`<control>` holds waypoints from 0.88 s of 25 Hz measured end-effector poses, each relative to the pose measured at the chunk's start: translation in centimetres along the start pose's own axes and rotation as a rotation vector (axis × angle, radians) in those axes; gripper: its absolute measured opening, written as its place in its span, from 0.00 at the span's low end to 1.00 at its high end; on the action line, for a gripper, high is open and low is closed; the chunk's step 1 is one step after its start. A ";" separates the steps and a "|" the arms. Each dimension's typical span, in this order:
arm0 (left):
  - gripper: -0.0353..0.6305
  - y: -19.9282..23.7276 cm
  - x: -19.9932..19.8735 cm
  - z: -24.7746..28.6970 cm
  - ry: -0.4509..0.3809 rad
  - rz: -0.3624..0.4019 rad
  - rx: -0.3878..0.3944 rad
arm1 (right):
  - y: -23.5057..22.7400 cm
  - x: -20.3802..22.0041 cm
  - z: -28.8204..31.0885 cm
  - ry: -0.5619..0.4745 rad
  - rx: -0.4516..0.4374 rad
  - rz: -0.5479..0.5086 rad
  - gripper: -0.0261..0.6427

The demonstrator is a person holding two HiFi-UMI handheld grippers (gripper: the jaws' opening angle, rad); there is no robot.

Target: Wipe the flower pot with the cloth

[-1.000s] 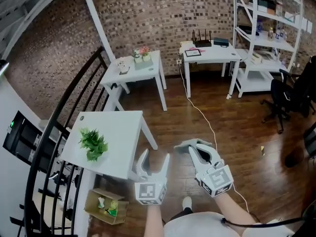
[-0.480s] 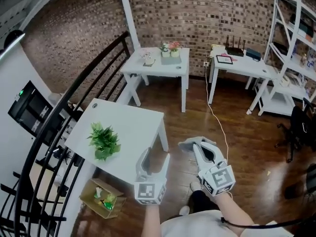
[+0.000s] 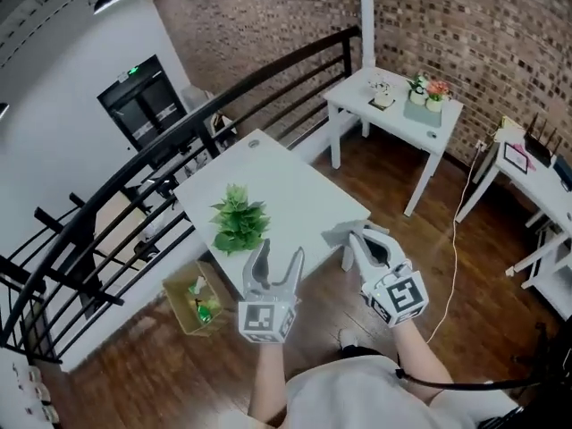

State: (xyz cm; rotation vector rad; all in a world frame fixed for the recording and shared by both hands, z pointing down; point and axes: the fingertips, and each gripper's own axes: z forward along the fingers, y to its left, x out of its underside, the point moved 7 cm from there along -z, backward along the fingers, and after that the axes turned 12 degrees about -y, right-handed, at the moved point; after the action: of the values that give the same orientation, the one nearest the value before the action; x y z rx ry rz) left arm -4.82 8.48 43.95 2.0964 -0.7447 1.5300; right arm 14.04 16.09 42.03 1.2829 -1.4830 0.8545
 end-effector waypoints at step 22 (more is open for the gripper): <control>0.58 14.6 12.6 -6.0 0.281 -0.026 -0.457 | 1.9 11.6 19.1 0.095 -0.418 0.149 0.04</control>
State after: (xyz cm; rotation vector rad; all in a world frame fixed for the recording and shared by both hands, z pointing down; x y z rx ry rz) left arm -15.58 -0.90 58.24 1.5184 -0.8600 1.4357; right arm 8.27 -4.89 47.68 0.8219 -1.5922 0.6439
